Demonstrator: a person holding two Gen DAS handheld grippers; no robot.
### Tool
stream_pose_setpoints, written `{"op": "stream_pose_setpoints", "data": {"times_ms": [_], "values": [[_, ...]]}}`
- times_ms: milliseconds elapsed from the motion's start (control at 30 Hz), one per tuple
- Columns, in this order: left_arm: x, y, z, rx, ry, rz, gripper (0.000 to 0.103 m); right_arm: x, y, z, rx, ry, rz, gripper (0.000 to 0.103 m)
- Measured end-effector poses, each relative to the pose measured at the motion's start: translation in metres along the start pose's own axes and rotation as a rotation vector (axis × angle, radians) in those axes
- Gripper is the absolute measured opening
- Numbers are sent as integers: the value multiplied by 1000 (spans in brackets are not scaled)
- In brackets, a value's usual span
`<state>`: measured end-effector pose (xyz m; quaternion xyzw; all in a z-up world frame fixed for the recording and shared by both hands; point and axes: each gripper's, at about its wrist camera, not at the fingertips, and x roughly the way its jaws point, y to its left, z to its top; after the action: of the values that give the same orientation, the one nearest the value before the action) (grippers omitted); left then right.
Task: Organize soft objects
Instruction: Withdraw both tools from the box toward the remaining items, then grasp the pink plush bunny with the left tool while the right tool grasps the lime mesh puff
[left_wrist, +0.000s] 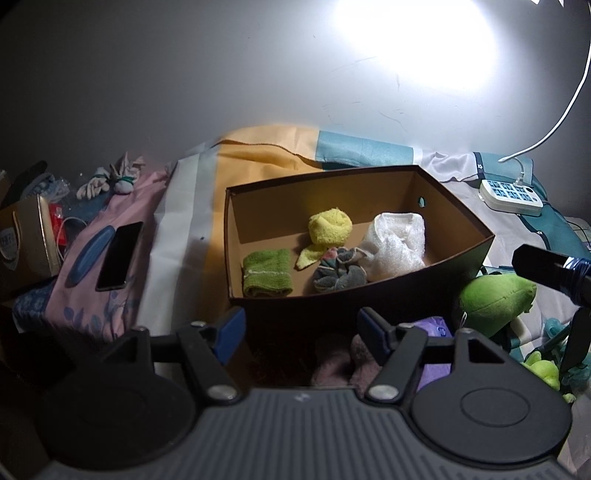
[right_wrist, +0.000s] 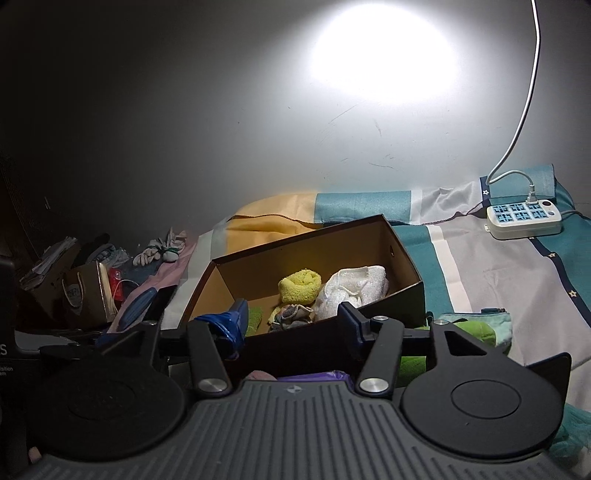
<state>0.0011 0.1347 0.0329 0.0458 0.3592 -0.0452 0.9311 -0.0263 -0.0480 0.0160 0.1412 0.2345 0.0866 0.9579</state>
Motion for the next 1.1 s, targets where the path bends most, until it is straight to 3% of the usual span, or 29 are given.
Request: {"op": "stream_pose_setpoints", "data": {"times_ms": [167, 600, 1100], "values": [[-1, -6, -11, -4, 28, -12, 74, -6, -7, -14, 20, 31, -3, 44], [1, -30, -20, -10, 66, 51, 82, -20, -40, -35, 11, 111, 53, 52], [-9, -58, -70, -40, 156, -39, 84, -50, -95, -65, -42, 283, 157, 55]]}}
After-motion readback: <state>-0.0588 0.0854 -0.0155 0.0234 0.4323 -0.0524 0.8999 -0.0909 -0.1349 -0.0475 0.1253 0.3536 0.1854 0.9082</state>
